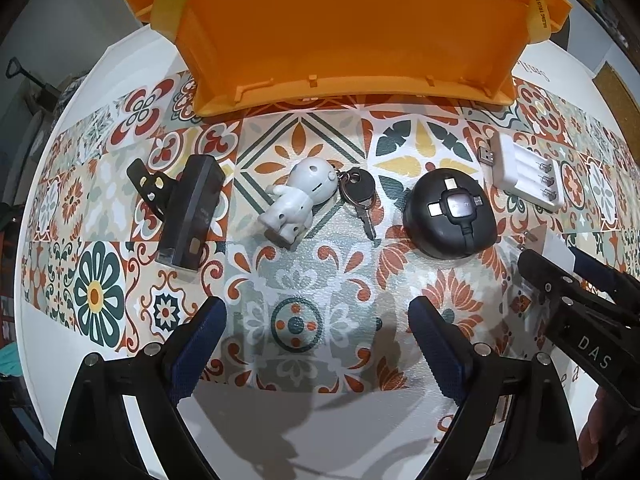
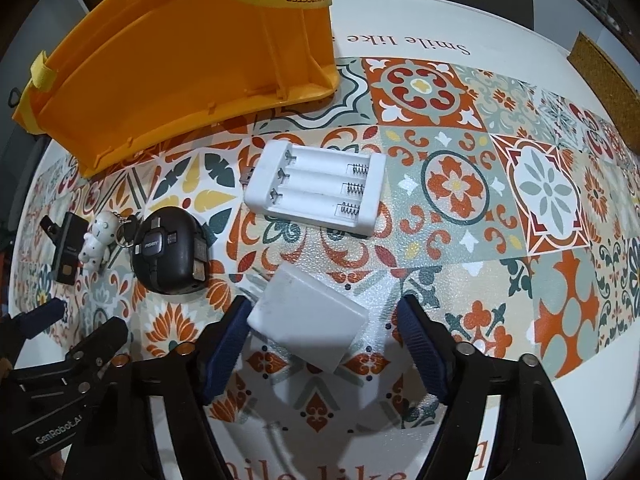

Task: Organize rigid objects
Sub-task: 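Lower the right tool onto the white power adapter and close on it, then lower the left tool onto the black round puck speaker and close on it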

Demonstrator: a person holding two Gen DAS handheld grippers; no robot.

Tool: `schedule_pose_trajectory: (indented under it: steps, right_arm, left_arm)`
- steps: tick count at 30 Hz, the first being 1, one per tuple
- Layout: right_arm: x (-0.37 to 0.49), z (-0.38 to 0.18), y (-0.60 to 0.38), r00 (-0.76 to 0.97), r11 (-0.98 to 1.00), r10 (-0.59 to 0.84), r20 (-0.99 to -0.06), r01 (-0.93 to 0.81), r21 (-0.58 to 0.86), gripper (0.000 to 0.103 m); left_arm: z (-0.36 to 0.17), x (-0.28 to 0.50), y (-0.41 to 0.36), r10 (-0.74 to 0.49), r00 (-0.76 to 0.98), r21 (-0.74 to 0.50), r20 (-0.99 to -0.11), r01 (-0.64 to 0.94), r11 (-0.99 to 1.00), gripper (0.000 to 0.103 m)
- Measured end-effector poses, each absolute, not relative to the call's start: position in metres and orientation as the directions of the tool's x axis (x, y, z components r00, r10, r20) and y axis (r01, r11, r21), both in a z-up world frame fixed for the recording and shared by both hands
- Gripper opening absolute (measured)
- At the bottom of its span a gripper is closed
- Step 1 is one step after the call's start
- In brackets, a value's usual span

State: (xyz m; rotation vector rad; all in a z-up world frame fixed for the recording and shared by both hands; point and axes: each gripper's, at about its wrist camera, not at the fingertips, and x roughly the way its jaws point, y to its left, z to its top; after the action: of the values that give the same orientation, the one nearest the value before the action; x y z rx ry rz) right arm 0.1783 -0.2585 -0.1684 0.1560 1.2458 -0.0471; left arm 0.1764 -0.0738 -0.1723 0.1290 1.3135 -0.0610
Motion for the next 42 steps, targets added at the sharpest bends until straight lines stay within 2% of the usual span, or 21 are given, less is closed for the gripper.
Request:
schedule_pose_trajectory:
  steps: [2,14,27,42]
  right_arm:
    - [0.174,-0.164,-0.255,0.321,0.99,0.053,-0.945,0.11,0.093,0.059]
    - [0.159,-0.157,-0.264,0.341,0.979,0.073,-0.937,0.156,0.133,0.058]
    - [0.132,-0.132,-0.281,0.38,0.967,0.063,-0.923,0.207,0.151,0.058]
    - [0.131,-0.136,-0.286,0.364,0.952,0.036,-0.931,0.271,0.143,0.058]
  left_arm:
    - [-0.172,0.175,-0.073,0.024,0.258,0.055,-0.966,0.115,0.992,0.093]
    - [-0.165,0.163,-0.071,-0.026,0.314,0.024,-0.949,0.155,0.988,0.093]
    - [-0.145,0.156,-0.102,-0.15,0.427,0.014,-0.892,0.357,0.934,0.093]
    - [-0.167,0.184,-0.136,-0.235,0.378,-0.015,-0.895,0.502,0.865,0.092]
